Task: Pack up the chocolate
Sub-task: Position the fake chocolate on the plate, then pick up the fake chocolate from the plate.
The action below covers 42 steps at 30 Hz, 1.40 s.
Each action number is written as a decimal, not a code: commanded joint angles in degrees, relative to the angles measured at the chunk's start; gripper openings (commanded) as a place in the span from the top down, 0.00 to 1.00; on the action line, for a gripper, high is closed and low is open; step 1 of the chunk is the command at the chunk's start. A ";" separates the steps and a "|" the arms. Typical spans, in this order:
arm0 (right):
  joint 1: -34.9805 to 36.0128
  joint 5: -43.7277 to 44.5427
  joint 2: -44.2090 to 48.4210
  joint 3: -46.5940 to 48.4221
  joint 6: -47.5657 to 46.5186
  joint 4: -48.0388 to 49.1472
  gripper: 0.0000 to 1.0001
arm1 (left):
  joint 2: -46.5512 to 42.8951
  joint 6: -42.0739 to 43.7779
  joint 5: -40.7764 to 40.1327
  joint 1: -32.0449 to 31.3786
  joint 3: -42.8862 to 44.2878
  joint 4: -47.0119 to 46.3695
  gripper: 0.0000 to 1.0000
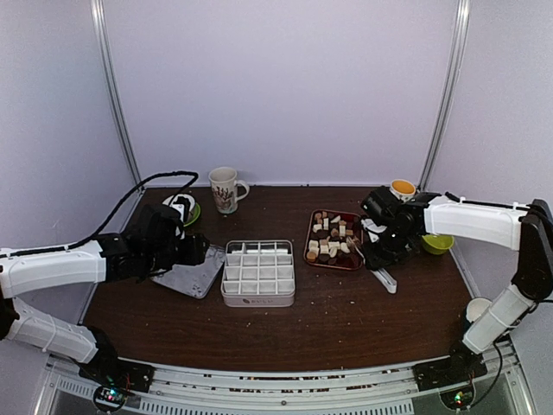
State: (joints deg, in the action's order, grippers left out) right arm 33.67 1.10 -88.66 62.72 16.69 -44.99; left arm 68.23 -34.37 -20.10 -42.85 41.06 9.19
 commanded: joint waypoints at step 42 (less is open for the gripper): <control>1.16 -3.21 2.64 -2.36 -3.46 2.26 0.56 | -4.42 13.80 8.21 16.30 -3.34 -4.35 0.02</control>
State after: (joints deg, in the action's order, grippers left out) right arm 34.28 -2.70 -84.71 60.40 13.47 -43.09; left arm 63.40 -21.78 -11.20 -27.29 37.23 6.96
